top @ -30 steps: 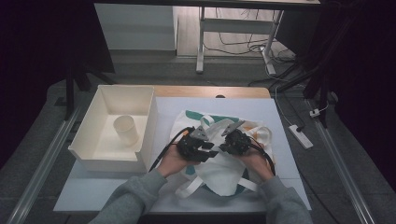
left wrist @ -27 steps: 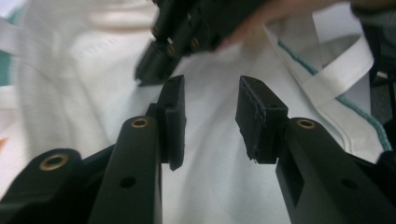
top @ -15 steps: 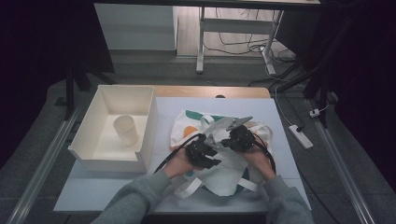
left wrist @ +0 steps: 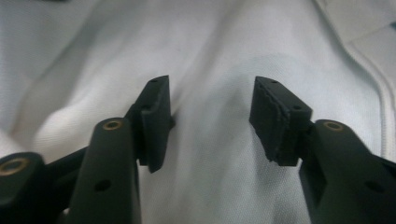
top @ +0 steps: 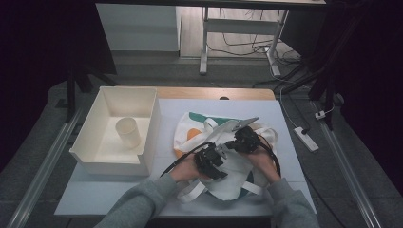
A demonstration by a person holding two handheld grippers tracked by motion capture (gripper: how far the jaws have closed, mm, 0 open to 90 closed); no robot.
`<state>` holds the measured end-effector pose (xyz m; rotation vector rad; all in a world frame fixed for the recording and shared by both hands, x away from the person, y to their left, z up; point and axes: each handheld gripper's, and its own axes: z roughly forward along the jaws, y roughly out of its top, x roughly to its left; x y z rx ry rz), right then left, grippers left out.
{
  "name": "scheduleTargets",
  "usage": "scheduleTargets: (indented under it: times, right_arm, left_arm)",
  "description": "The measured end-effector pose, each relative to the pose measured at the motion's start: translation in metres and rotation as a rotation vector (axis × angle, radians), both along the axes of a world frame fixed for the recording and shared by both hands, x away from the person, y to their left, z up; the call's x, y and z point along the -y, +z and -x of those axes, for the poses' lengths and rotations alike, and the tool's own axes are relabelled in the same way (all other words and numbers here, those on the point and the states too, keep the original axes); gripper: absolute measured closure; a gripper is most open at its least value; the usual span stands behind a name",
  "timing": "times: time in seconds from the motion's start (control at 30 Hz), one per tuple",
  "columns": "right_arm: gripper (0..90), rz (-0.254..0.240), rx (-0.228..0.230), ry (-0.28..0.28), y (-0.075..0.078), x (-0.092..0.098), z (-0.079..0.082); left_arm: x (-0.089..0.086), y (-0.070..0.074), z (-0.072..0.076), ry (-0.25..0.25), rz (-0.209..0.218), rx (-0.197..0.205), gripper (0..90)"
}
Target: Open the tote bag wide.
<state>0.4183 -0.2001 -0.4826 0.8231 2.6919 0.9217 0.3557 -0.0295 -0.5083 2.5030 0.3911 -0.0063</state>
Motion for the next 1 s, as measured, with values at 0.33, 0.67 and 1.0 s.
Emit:
scheduleTargets:
  times: [0.33,0.67,1.0]
  right_arm:
    - [88.6,-0.009,-0.007,-0.007,0.0,0.001,-0.001]
    - [88.5,-0.011,-0.001,-0.007,0.003,0.003,0.0]
    - [88.9,-0.059,0.103,-0.041,0.035,0.01,-0.006]
  left_arm:
    - [-0.002,-0.011,-0.001,0.018,0.007,0.036,69.9]
    - [0.0,-0.01,0.003,0.021,-0.015,0.085,88.7]
    - [0.001,-0.006,0.011,0.003,-0.034,0.095,89.4]
